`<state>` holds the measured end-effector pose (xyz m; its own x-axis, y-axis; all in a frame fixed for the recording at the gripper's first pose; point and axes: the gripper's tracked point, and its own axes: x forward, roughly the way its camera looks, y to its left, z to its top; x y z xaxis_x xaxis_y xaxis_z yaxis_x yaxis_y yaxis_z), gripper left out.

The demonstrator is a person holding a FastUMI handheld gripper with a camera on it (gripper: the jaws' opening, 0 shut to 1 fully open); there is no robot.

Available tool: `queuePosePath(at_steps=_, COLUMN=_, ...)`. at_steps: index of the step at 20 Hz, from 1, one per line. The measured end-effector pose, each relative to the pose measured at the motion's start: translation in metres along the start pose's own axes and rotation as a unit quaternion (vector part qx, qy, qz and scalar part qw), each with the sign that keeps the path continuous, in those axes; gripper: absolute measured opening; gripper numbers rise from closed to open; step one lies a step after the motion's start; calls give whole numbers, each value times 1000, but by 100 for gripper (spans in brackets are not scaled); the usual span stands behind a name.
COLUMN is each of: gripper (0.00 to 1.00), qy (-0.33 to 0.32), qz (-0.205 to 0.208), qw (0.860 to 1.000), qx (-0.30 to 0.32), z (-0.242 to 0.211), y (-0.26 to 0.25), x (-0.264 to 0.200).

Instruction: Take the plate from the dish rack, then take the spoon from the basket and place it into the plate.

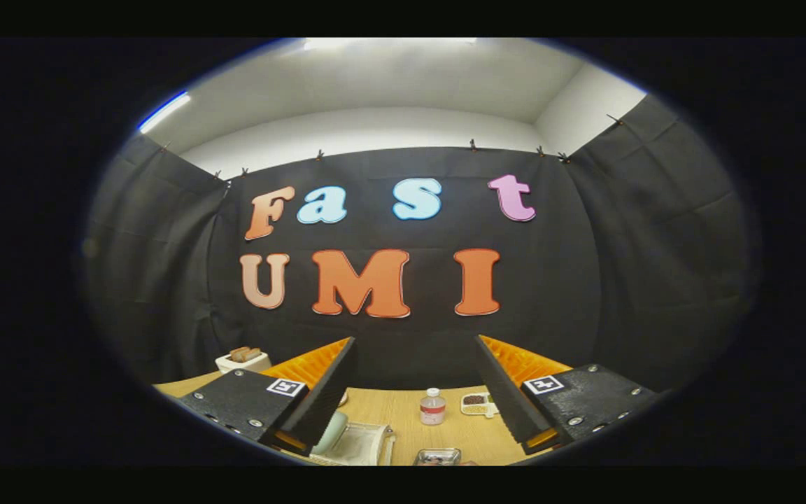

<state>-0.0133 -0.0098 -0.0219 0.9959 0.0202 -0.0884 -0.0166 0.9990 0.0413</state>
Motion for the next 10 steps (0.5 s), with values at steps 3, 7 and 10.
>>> queuePosePath(at_steps=3, gripper=98, qy=20, qz=9, qw=1000, qx=0, z=-11, y=3, x=-4)
queuePosePath(at_steps=7, gripper=97, qy=55, qz=10, qw=998, qx=19, z=-26, y=-1, x=-4)
queuePosePath(at_steps=10, gripper=97, qy=101, qz=0, qw=994, qx=51, z=-47, y=-8, x=4)
